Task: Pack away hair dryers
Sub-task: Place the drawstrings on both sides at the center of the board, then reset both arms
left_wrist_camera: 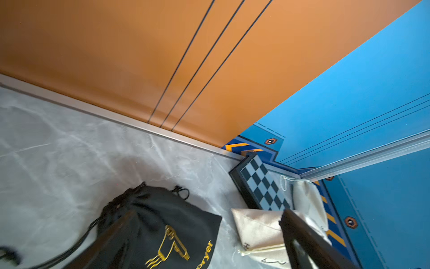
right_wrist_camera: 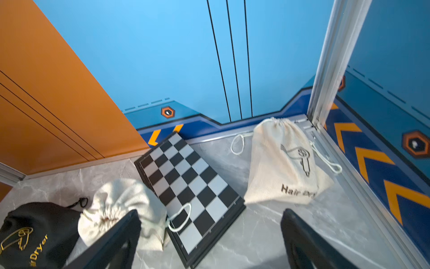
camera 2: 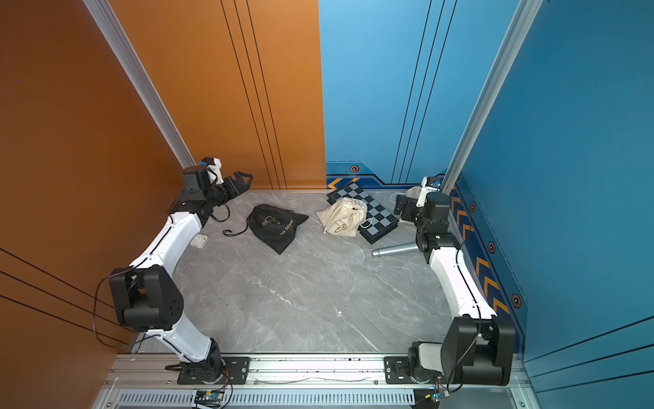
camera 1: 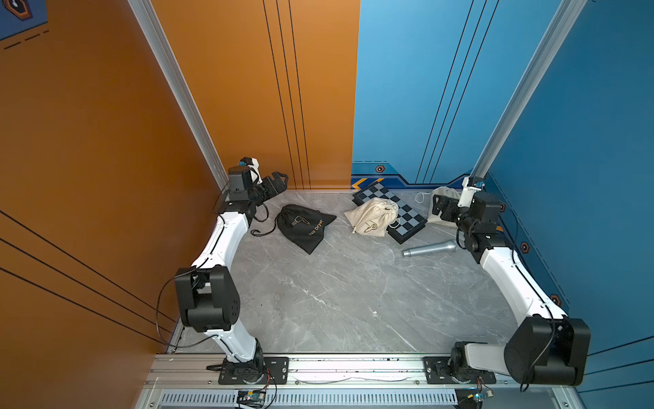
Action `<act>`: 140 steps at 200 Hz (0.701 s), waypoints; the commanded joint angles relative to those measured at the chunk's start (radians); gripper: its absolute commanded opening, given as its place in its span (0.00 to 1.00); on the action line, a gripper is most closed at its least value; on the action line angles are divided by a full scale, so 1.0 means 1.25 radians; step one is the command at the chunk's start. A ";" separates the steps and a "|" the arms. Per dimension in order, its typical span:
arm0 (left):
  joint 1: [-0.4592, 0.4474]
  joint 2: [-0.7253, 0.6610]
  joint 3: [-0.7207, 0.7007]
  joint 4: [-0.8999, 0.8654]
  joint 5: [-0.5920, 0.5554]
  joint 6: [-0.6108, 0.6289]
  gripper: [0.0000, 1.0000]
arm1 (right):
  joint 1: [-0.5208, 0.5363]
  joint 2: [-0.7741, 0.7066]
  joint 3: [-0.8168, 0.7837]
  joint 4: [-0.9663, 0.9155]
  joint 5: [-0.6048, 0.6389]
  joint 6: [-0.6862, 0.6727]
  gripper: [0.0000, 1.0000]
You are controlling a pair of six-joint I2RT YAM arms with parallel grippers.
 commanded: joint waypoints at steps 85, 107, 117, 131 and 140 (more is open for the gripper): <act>0.028 -0.199 -0.552 0.311 -0.277 0.251 0.98 | 0.003 -0.103 -0.369 0.281 0.160 -0.104 1.00; 0.018 -0.168 -0.610 0.416 -0.306 0.277 0.98 | -0.013 -0.073 -0.416 0.358 0.160 -0.113 1.00; 0.019 -0.147 -0.608 0.435 -0.295 0.287 0.98 | -0.028 -0.050 -0.427 0.392 0.142 -0.108 1.00; 0.025 -0.140 -0.601 0.434 -0.281 0.284 0.98 | -0.051 -0.015 -0.411 0.374 0.106 -0.090 1.00; 0.031 -0.147 -0.621 0.477 -0.282 0.276 0.98 | -0.065 0.002 -0.395 0.359 0.081 -0.084 1.00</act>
